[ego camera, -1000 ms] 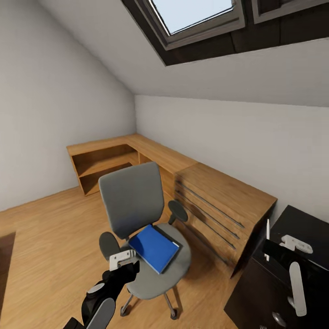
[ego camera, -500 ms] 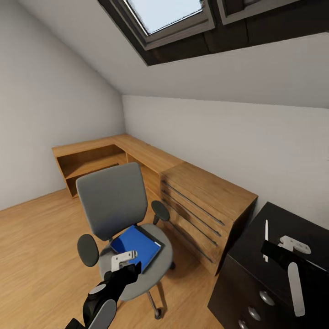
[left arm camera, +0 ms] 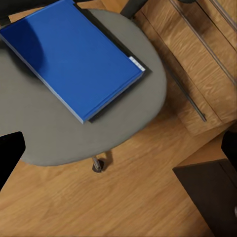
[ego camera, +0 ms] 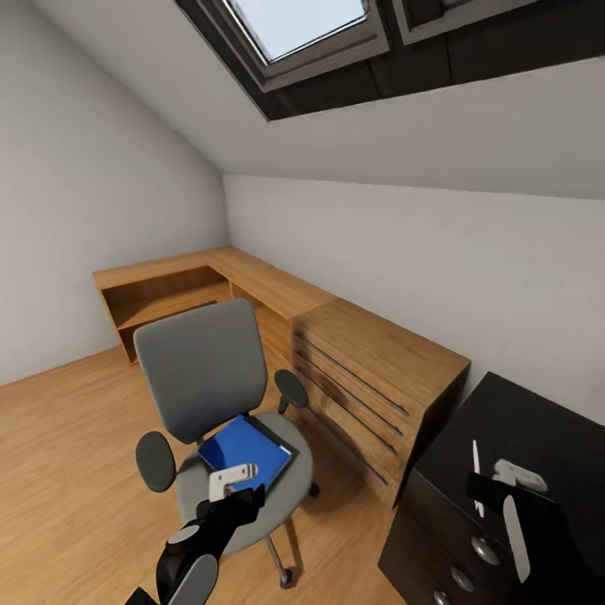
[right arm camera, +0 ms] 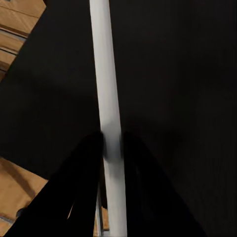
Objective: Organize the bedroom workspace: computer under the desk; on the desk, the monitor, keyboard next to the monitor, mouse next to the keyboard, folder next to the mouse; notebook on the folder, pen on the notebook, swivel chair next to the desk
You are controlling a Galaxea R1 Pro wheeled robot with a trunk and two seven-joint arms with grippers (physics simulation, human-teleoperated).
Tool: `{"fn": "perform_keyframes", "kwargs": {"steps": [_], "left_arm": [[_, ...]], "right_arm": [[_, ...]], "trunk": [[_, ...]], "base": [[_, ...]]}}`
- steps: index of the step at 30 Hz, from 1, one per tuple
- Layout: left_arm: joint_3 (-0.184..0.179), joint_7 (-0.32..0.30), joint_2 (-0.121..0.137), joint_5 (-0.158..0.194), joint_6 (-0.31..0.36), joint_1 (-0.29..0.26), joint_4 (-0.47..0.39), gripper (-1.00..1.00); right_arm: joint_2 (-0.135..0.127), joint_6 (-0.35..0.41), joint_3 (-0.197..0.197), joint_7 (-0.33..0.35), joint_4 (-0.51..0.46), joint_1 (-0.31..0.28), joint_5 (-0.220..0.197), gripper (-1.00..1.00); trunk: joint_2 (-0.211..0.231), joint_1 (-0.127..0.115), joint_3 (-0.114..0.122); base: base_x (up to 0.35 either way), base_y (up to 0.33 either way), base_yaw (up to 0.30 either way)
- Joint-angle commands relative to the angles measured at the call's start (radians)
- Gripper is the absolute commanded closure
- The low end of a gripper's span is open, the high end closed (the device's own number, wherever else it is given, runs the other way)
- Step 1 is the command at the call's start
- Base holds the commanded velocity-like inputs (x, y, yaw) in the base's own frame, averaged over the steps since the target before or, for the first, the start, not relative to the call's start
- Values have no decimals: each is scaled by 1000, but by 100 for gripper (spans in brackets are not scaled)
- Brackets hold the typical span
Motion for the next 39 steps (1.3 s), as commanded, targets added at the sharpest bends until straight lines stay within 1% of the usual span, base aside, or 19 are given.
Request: {"fn": "perform_keyframes", "kwargs": {"steps": [1,2,4,6,10,13,14,16,17,19,20,22,24,25,29,30,32,39], "left_arm": [[-2,9,1,8,1,-1,-1,-100],[-3,9,1,7,0,-1,-1,-100],[-3,9,1,7,0,-1,-1,-100],[-3,9,1,6,0,-1,-1,-100],[-3,9,1,7,0,-1,-1,-100],[-3,9,1,6,0,-1,-1,-100],[-3,9,1,6,0,-1,-1,-100],[-3,9,2,5,0,-1,-1,-100],[-3,9,2,5,0,-1,-1,-100],[-3,10,2,5,0,-1,-2,-100],[-3,10,2,5,0,-1,-2,-100],[-3,10,2,5,0,-1,-2,-100],[-3,11,2,5,0,-1,-3,-100],[-3,11,2,5,0,-1,-3,-100],[-3,11,2,5,0,-1,-3,-100],[-3,11,2,5,0,-1,-3,-100],[-3,11,2,5,0,-1,-3,-100],[-3,11,2,5,0,-1,-3,-100]], "right_arm": [[-2,-12,-1,1,28,-12,14,100],[-7,-41,-1,-15,73,-30,37,100],[-10,-72,-1,-35,119,-49,54,100],[-13,-95,-1,-48,156,-66,62,100],[-23,-110,-1,-57,206,-85,67,100],[-48,-149,-1,-60,300,-125,71,100],[-53,-159,-1,-60,318,-132,72,100],[-75,-197,-1,-60,397,-163,73,100],[-80,-204,-1,-60,418,-171,74,100],[-102,-226,-1,-61,496,-205,77,100],[-108,-233,-1,-61,515,-213,78,100],[-127,-267,-1,-63,583,-240,85,100],[-137,-287,-1,-76,627,-258,89,100],[-145,-309,-2,-110,669,-274,92,100],[-147,-322,-3,-131,687,-282,93,100],[-147,-323,-3,-133,688,-282,93,-100],[-147,-324,-3,-136,688,-282,93,-100],[-147,-324,-3,-136,683,-283,92,-100]], "trunk": [[-1,0,-1],[-1,0,-1],[-1,0,-1],[-1,0,-1],[-1,0,-1],[-1,0,-1],[-1,0,-1],[-1,0,-1],[-1,0,-1],[-1,0,-1],[-1,0,-1],[-1,0,-1],[-1,0,-1],[-1,0,-1],[-1,0,-1],[-1,0,-1],[-1,0,-1],[48,-27,21]], "base": [[17,0,0],[124,0,0],[214,0,0],[276,0,0],[274,0,0],[78,0,0],[37,0,0],[20,0,0],[12,0,0],[6,0,0],[4,0,0],[2,0,0],[1,0,0],[0,0,0],[0,0,0],[0,0,0],[0,0,0],[0,0,0]]}}
